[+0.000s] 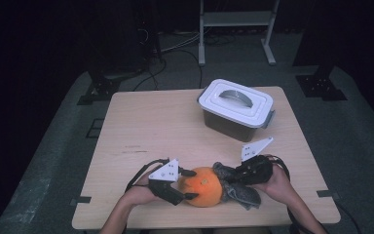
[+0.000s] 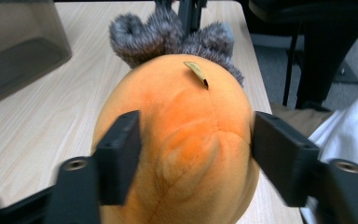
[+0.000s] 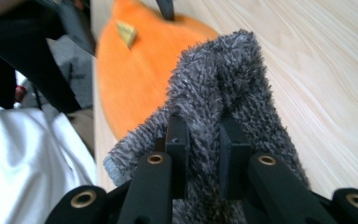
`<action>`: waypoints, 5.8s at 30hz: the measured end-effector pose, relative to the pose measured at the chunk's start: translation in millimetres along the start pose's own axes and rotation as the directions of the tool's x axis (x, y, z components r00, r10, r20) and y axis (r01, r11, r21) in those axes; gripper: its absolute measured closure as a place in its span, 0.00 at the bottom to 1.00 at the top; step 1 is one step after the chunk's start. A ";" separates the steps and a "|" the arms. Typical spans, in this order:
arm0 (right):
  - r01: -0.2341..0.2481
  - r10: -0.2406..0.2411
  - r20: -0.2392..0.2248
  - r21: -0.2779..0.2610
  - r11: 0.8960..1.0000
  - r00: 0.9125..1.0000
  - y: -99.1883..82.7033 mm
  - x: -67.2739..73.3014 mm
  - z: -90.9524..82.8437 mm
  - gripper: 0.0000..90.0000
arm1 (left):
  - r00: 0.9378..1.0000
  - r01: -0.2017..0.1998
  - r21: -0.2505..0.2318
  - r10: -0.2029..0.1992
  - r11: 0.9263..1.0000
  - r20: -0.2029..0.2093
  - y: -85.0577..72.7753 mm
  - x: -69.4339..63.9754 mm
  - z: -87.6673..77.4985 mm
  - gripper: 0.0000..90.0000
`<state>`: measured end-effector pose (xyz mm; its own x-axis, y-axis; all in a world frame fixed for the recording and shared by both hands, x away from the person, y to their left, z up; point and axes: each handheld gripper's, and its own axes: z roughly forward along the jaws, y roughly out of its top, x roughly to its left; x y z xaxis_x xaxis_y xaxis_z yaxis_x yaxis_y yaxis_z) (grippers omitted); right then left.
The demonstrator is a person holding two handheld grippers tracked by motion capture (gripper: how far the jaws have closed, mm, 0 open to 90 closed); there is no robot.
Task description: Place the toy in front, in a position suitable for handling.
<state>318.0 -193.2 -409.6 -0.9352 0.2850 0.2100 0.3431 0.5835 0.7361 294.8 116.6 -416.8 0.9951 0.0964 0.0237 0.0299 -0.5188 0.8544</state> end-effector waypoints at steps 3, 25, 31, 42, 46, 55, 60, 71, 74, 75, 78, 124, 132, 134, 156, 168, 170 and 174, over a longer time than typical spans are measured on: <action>-0.010 0.010 0.012 0.008 1.000 1.000 -1.9 -2.3 -1.4 0.85 | 1.000 0.022 0.005 -0.022 1.000 -0.003 -4.4 2.3 2.2 0.28; 0.060 -0.061 -0.008 -0.111 0.992 0.998 18.3 13.3 -15.1 0.85 | 0.994 -0.080 -0.008 0.080 0.997 -0.074 15.5 -7.2 4.1 0.51; 0.038 -0.040 -0.040 -0.046 0.998 0.998 12.0 7.4 -2.9 0.85 | 0.996 -0.069 -0.025 0.067 0.997 -0.061 11.8 -6.8 4.5 0.46; 0.038 -0.039 -0.016 -0.052 0.998 0.999 10.7 5.6 -9.4 0.85 | 0.998 0.009 -0.025 -0.011 1.000 -0.055 3.9 2.9 1.9 0.43; 0.070 -0.074 -0.026 -0.137 0.988 0.997 23.8 18.1 -18.2 0.85 | 0.997 -0.006 -0.015 0.005 1.000 -0.083 14.9 -0.9 2.1 0.48; 0.019 -0.019 -0.031 -0.021 1.000 0.999 12.3 8.1 4.5 0.84 | 0.996 0.012 -0.055 -0.017 0.998 -0.089 12.8 1.3 -5.0 0.49; 0.031 -0.034 -0.031 -0.091 0.995 0.999 17.4 11.3 -6.1 0.85 | 0.997 0.012 -0.064 -0.017 0.998 -0.082 14.6 -0.4 0.3 0.47; 0.044 -0.047 -0.030 -0.086 0.995 0.998 16.1 13.7 2.8 0.85 | 0.995 0.071 -0.071 -0.075 0.995 -0.059 15.9 1.4 5.7 0.28; 0.022 -0.024 -0.032 -0.074 0.997 0.999 9.7 9.5 4.1 0.85 | 0.991 0.118 -0.076 -0.122 0.990 -0.049 11.1 6.7 2.7 0.21; 0.016 -0.018 -0.030 -0.070 0.997 0.999 8.5 8.1 3.7 0.85 | 0.991 0.123 -0.070 -0.126 0.990 -0.044 9.7 7.6 2.2 0.19; 0.007 -0.008 -0.013 -0.050 0.999 1.000 5.1 4.3 5.4 0.85 | 0.991 0.131 -0.064 -0.133 0.989 -0.029 4.5 9.8 1.2 0.21; 0.024 -0.022 0.027 -0.063 0.998 0.999 6.8 3.1 10.2 0.85 | 0.980 0.156 -0.078 -0.164 0.985 -0.116 8.9 11.0 -3.8 0.39; 0.070 -0.068 0.019 -0.223 0.972 0.998 24.1 21.5 -15.3 0.85 | 0.978 0.132 -0.058 -0.139 0.990 -0.156 29.3 3.0 -6.0 0.55; 0.102 -0.099 0.027 -0.251 0.963 0.995 30.1 29.9 -16.9 0.85 | 0.977 0.124 -0.042 -0.129 0.991 -0.169 33.9 0.5 -4.8 0.55; 0.051 -0.044 0.066 -0.106 0.993 0.997 10.6 10.6 8.4 0.86 | 0.979 0.180 -0.027 -0.182 0.983 -0.093 3.5 16.7 -9.6 0.19; 0.041 -0.032 0.060 -0.171 0.984 0.998 15.0 9.1 -11.8 0.86 | 0.981 0.153 -0.037 -0.157 0.987 -0.116 17.4 12.1 -22.1 0.53; 0.068 -0.060 0.044 -0.229 0.971 0.997 22.4 17.3 -19.5 0.86 | 0.982 0.139 -0.013 -0.139 0.990 -0.124 21.7 8.8 -18.8 0.52; 0.110 -0.102 0.046 -0.231 0.967 0.994 31.4 28.9 -17.1 0.86 | 0.983 0.137 -0.021 -0.139 0.990 -0.122 24.3 7.0 -12.6 0.50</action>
<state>300.3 -179.7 -369.4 -0.9604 0.2587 0.1037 0.2086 0.4202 0.8831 301.3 115.4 -389.4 0.9623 0.2701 -0.0321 0.1642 -0.4830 0.8601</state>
